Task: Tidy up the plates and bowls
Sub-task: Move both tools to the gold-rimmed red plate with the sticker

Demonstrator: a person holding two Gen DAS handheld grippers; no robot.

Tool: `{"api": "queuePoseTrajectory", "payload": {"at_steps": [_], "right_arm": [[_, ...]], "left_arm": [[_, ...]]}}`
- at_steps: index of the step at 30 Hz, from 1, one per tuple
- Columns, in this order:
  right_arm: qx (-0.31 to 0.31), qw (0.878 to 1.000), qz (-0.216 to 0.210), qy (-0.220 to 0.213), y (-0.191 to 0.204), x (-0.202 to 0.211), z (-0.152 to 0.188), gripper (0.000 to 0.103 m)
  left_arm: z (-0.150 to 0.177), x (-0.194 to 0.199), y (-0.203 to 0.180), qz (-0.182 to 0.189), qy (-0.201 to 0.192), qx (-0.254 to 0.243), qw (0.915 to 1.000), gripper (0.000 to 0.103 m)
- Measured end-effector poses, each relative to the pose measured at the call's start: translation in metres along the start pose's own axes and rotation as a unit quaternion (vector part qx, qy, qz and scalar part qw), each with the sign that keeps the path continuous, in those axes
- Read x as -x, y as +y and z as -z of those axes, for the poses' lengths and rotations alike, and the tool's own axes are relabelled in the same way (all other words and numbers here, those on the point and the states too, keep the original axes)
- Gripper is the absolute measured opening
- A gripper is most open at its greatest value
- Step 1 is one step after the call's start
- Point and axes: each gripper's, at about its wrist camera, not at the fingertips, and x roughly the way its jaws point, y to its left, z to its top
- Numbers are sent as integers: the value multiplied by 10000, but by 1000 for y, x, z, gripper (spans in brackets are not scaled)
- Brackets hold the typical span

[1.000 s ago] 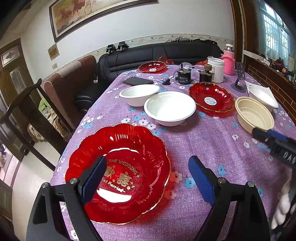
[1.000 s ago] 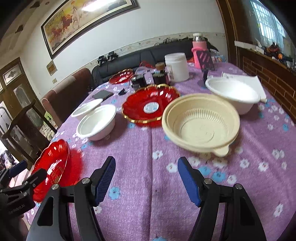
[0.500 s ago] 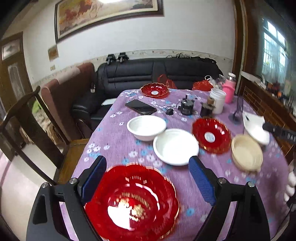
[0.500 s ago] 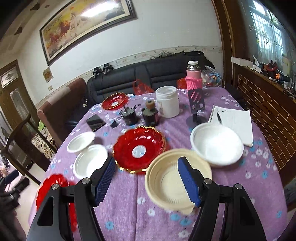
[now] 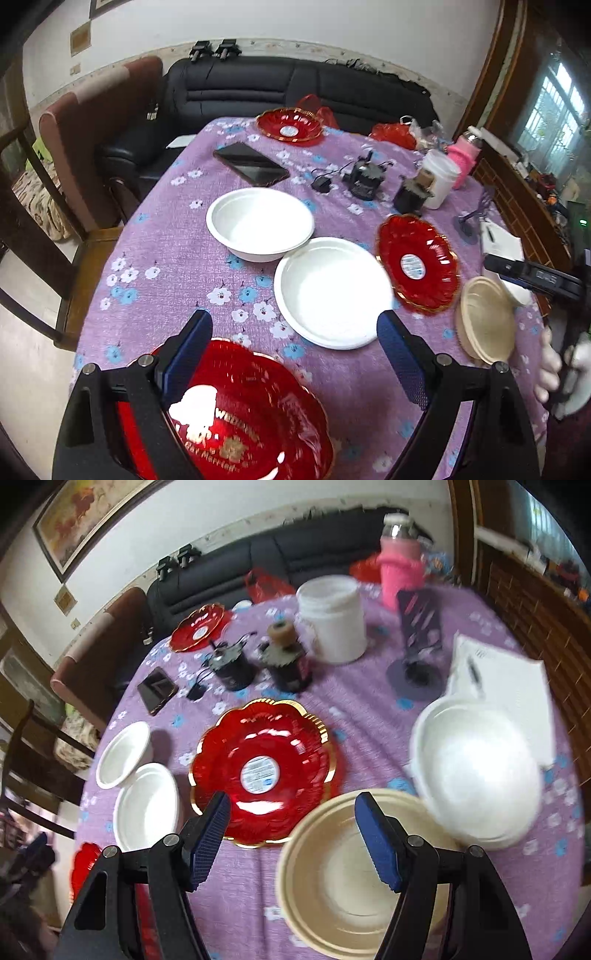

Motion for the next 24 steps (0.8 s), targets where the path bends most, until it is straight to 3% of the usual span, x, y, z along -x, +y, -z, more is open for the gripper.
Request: {"api": "queuePoseTrajectory", "payload": {"at_steps": [6,11,14,17,20,24], "right_arm": [[417,9968,-563,378,51,-31,16,74],[200,9910,-1088,759,78,-63,37,69],[104,9903,-1117,823,85,-74,47,69],[79,9892,-1273,717,83,-63,44,68],[473,9959,-760,111,76,-31,20,68],[533,9975,452,29,39,-34,-12,67]], "left_arm": [[-15,-47,23,55,394,466,9981,89],[-22,-76,31,-27,653,663,9957,83],[-24,-88,35,-82,732,732,9946,83],[-25,-84,36,110,727,750,9945,82],[-32,-75,23,231,561,520,9968,82],[-58,-87,-10,563,585,346,9961,82]]}}
